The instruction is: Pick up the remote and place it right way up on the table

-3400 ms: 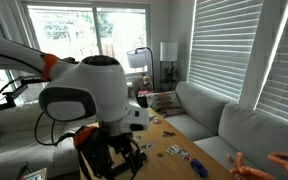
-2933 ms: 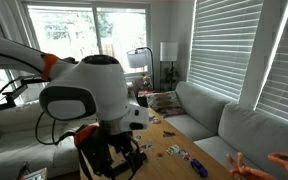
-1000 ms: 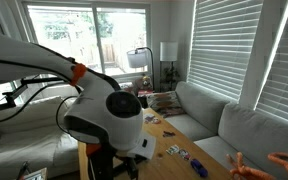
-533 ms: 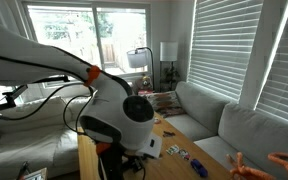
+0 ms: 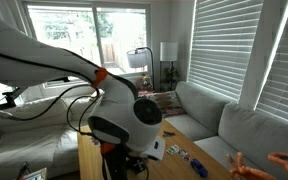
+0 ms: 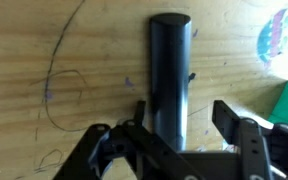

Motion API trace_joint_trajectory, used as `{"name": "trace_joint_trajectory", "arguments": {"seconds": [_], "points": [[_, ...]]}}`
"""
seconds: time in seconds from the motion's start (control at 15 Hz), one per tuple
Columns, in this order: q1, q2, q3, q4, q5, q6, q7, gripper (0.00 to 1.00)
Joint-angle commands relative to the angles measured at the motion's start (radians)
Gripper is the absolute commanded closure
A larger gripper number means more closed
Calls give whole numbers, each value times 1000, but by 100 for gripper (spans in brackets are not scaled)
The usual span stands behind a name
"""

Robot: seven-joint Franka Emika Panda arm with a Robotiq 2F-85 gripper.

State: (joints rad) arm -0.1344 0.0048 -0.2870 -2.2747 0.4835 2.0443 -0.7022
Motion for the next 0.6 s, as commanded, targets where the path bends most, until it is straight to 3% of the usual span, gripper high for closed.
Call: {"name": "trace_joint_trajectory", "arguments": {"seconds": [0.0, 0.2, 0.53], "points": [[-38, 38, 27, 39, 15, -41, -14, 36], [-47, 49, 34, 47, 9, -43, -11, 52], [-53, 58, 45, 56, -16, -42, 3, 51]]}}
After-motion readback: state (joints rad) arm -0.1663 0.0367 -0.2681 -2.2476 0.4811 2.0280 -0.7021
